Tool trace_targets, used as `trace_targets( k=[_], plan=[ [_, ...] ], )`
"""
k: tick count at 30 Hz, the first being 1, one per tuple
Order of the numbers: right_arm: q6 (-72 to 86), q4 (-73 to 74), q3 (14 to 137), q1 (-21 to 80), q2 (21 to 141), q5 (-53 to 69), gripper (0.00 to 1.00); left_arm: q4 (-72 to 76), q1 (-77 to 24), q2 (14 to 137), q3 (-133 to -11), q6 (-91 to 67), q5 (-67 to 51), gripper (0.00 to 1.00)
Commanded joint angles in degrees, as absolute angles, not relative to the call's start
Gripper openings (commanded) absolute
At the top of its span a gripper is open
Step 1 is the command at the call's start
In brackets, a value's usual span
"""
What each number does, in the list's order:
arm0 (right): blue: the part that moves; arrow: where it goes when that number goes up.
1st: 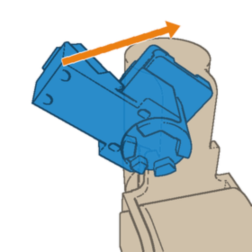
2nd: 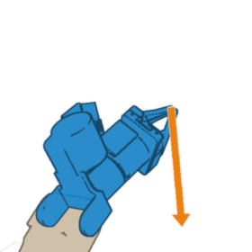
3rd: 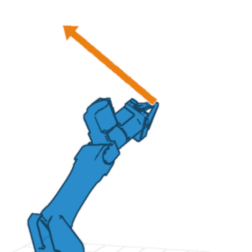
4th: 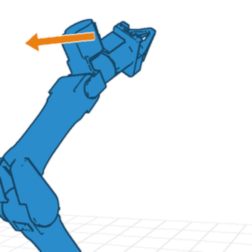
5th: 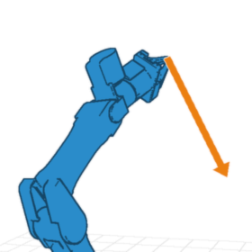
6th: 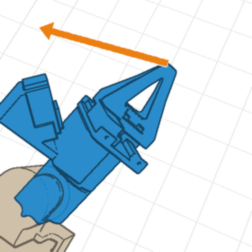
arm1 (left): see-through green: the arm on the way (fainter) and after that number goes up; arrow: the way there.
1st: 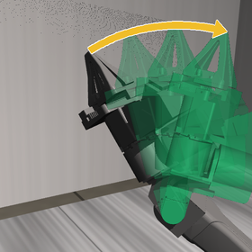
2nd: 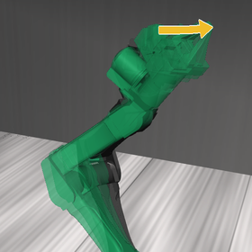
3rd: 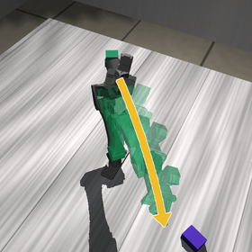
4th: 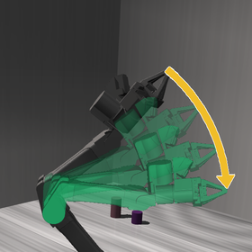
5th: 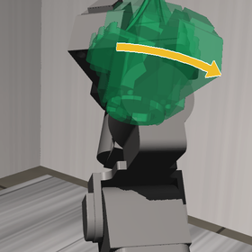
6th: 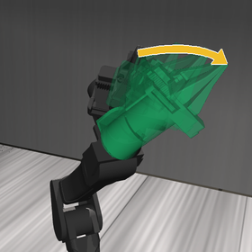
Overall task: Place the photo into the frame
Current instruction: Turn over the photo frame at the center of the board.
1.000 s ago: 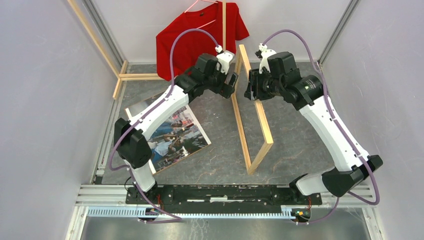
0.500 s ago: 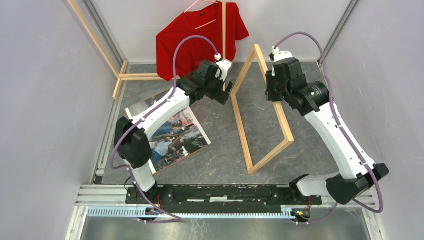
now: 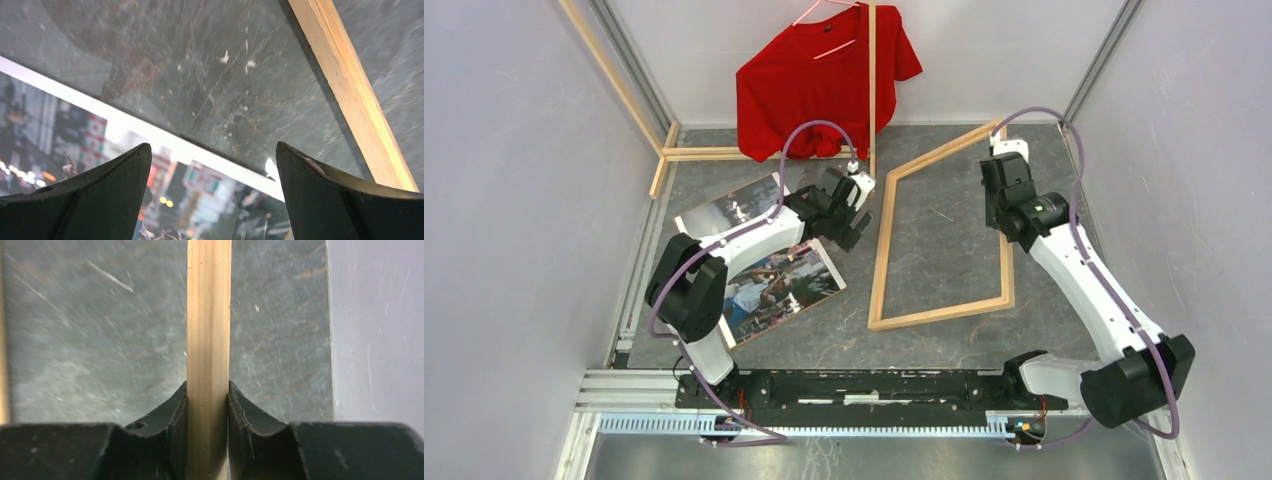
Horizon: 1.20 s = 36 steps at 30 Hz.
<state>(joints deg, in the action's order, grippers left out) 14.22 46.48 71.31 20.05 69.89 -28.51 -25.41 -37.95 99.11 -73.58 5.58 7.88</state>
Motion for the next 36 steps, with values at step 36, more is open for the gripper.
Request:
trace_targets(
  k=[36],
  plan=[
    [5.3, 17.0, 38.1, 12.7, 73.6, -28.0, 0.24, -12.0, -48.4, 108.5, -68.1, 11.1, 12.6, 1.00]
  ],
)
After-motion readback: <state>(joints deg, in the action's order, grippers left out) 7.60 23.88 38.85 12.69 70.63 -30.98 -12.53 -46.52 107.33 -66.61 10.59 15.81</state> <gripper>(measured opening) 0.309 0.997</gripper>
